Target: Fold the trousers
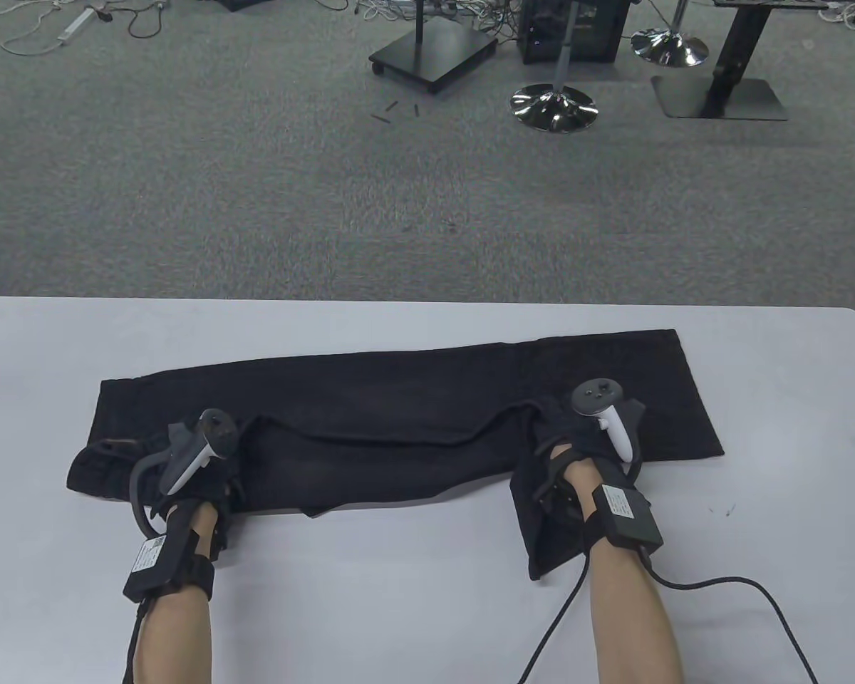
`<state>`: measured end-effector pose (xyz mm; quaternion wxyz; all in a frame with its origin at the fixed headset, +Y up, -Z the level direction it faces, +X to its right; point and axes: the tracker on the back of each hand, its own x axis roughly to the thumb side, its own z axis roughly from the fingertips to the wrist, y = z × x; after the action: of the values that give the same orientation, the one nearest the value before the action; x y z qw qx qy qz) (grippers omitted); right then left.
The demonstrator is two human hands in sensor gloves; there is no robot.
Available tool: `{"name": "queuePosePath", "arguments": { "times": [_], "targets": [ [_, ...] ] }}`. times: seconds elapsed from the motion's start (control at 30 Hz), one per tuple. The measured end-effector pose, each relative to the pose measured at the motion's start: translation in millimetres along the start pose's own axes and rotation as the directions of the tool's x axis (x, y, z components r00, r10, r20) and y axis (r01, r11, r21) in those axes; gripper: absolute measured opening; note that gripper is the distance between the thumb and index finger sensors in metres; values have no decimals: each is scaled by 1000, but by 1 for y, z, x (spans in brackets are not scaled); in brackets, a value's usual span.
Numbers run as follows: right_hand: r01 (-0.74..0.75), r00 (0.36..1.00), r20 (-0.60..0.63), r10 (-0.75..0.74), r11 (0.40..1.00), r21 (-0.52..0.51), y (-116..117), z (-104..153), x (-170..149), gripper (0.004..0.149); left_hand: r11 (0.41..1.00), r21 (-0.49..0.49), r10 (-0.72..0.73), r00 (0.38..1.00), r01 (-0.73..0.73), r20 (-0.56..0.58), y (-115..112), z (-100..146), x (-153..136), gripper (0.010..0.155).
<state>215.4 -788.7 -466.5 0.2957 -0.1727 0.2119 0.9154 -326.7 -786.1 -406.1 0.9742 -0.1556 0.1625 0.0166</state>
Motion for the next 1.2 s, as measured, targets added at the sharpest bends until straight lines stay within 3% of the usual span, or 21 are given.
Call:
{"name": "queuePosePath", "arguments": {
  "times": [0.23, 0.5, 0.57, 0.7, 0.77, 0.87, 0.9, 1.03, 1.1, 1.2],
  "targets": [
    [-122, 993, -4, 122, 993, 7, 2, 8, -1, 52, 999, -47, 17, 1000, -18, -6, 4, 4, -4, 62],
    [-280, 957, 110, 268, 953, 112, -7, 62, -19, 52, 995, -59, 87, 995, -84, 46, 9, 32, -35, 60],
    [-280, 956, 131, 261, 946, 164, -8, 72, -25, 52, 990, -83, 113, 993, -110, 36, 15, 39, -45, 58],
    [-196, 979, 130, 158, 903, 383, -14, 96, -40, 53, 967, -221, 129, 992, -128, -10, 32, 53, -60, 54],
    [-164, 985, 124, 120, 872, 460, -21, 104, -45, 53, 965, -242, 106, 994, -102, 2, 43, 61, -64, 53],
    [-46, 978, 201, -47, 900, 433, -44, 111, -46, 50, 977, -152, 155, 988, -151, 15, 69, 76, -67, 50],
    [23, 963, 236, -133, 908, 418, -55, 112, -46, 49, 984, -82, 159, 987, -157, 17, 82, 82, -69, 50],
    [270, 847, 319, -426, 861, 431, -88, 119, -41, 46, 966, 132, 219, 975, -220, 28, 112, 100, -73, 50],
    [259, 855, 319, -409, 870, 420, -105, 126, -32, 46, 947, 220, 230, 972, -234, 45, 121, 106, -73, 50],
    [154, 908, 304, -288, 904, 399, -118, 136, -20, 46, 944, 245, 216, 975, -221, 44, 120, 105, -72, 50]
  ]
}}
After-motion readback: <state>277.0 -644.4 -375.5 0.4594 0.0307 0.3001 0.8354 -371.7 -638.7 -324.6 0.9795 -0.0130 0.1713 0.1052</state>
